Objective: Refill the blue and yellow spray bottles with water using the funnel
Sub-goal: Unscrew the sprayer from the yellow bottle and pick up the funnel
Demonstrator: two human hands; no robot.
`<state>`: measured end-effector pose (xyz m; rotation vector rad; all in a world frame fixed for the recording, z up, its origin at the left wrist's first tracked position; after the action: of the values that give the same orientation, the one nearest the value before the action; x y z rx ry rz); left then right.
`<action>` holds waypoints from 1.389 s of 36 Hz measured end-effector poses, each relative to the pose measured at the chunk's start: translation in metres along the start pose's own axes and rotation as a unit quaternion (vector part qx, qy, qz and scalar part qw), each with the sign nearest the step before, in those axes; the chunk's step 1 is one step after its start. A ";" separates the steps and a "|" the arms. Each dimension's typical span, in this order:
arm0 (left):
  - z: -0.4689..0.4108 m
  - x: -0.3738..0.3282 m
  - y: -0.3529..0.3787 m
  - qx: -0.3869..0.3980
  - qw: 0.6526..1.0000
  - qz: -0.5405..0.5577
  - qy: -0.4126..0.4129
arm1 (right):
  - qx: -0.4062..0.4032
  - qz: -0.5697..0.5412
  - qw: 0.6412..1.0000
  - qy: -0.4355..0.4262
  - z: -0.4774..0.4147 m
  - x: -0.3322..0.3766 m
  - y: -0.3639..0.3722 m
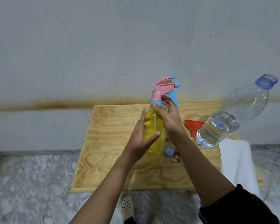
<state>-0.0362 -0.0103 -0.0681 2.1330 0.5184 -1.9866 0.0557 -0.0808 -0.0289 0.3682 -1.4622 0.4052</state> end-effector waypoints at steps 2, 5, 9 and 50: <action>0.000 -0.001 0.001 0.001 1.000 -0.003 0.001 | -0.030 0.001 1.000 -0.002 0.001 0.001 -0.002; -0.002 -0.002 0.001 0.002 1.000 0.000 0.003 | -0.059 0.016 0.998 -0.009 0.003 0.001 -0.005; -0.003 0.000 0.001 -0.004 1.000 0.001 0.002 | -0.029 0.016 0.999 -0.023 0.004 0.001 -0.001; -0.023 0.077 -0.036 -0.083 0.995 -0.047 -0.003 | -0.134 0.323 0.937 -0.019 -0.034 -0.065 -0.071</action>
<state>-0.0249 0.0408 -0.1382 2.0377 0.7665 -1.9213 0.1154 -0.1299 -0.0957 -0.3436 -1.6321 0.7104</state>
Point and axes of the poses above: each hand's wrist, its own z-axis away from the middle knuckle, its own y-axis out of the palm, x = y × z, the point moved 8 cm from there along -z, towards the middle knuckle, and after that the axes turned 13 degrees about z, right-handed, at the moved point
